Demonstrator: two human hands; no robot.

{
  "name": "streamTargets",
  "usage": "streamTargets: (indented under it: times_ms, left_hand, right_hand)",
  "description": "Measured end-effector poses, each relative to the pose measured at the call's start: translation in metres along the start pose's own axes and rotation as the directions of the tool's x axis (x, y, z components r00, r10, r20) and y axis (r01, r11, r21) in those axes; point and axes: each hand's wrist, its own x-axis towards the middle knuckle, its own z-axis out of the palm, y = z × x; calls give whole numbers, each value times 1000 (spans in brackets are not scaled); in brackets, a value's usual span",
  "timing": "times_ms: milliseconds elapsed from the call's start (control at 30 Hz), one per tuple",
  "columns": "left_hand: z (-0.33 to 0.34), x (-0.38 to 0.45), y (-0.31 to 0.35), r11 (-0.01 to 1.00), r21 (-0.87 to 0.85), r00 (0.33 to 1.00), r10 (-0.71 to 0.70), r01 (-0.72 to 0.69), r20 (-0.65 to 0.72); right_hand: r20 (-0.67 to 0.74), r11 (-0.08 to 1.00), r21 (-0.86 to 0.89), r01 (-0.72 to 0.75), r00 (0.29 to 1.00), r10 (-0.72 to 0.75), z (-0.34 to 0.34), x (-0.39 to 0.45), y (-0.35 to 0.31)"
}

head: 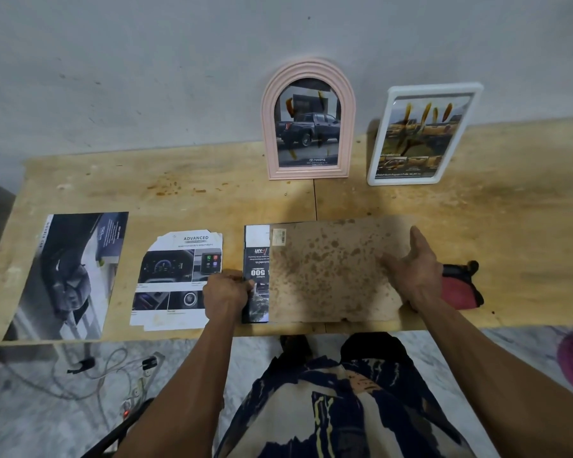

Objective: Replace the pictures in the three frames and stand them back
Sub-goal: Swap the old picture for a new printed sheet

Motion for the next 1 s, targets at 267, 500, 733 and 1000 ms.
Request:
streamTargets:
  times_ms: [267,500,733,1000]
  left_hand:
    - [0,2,1,999,51,1000,14,-15,9]
    - [-4,0,5,999,44,1000,-7,6,15]
    - [-6,-1,9,999,32,1000,-13,12,25]
    - [-8,-4,16,998,46,999,-42,41,30]
  right_hand:
    - [28,999,-50,-16,999,17,14,-6,-12]
    - [29,996,-48,-77,997,78,28,-9,-17]
    - [13,993,-69,-97,995,98,36,-8,-24]
    - [29,991,-98,-93,995,96,46,-16,-22]
